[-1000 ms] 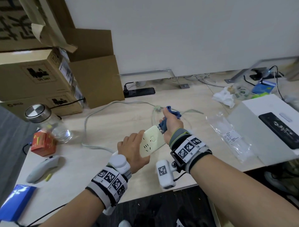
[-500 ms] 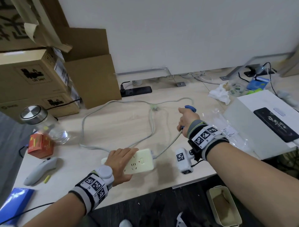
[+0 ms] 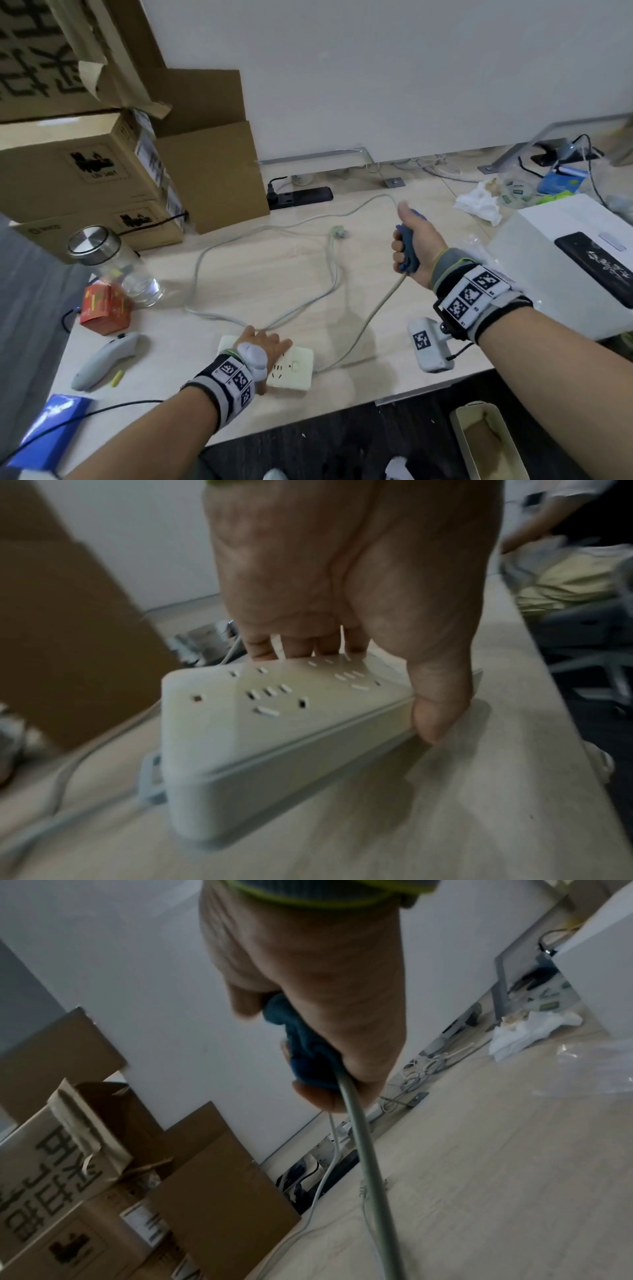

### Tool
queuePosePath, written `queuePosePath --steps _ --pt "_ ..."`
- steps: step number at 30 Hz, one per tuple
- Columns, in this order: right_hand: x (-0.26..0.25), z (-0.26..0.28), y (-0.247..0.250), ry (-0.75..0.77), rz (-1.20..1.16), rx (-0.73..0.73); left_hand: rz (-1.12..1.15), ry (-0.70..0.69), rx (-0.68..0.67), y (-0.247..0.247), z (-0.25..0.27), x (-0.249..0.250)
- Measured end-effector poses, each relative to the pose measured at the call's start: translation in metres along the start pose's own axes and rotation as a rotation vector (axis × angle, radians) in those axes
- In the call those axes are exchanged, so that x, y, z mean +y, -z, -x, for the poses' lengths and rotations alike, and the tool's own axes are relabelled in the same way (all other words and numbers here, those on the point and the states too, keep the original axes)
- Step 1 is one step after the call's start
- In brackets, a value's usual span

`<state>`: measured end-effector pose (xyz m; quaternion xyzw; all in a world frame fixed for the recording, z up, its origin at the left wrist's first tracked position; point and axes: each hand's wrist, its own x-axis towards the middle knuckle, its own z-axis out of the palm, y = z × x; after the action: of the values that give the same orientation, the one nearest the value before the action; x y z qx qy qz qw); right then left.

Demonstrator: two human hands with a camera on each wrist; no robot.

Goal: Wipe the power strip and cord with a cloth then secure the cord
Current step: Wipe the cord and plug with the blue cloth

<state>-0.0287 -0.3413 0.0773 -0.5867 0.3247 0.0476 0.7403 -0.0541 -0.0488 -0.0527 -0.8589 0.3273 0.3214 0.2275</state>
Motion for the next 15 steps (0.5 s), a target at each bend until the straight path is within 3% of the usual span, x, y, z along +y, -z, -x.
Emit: queuePosePath --steps 5,9,11,14,15 --pt "-0.001 0.005 -0.016 -0.048 0.087 -0.015 0.211 0.039 -0.038 -0.016 0.003 -0.004" --pt "-0.002 0.013 -0.042 -0.08 -0.144 -0.132 0.288 0.066 -0.01 -0.014 0.01 -0.001" --pt "-0.005 0.018 -0.051 -0.12 -0.244 -0.225 0.415 0.042 0.173 0.002 0.018 0.007" --pt "-0.005 0.025 -0.069 -0.134 -0.317 -0.296 1.013 -0.031 0.572 0.052 0.033 0.027" --pt "-0.005 0.028 -0.076 -0.137 -0.341 -0.284 1.228 -0.076 0.641 0.073 0.036 0.034"
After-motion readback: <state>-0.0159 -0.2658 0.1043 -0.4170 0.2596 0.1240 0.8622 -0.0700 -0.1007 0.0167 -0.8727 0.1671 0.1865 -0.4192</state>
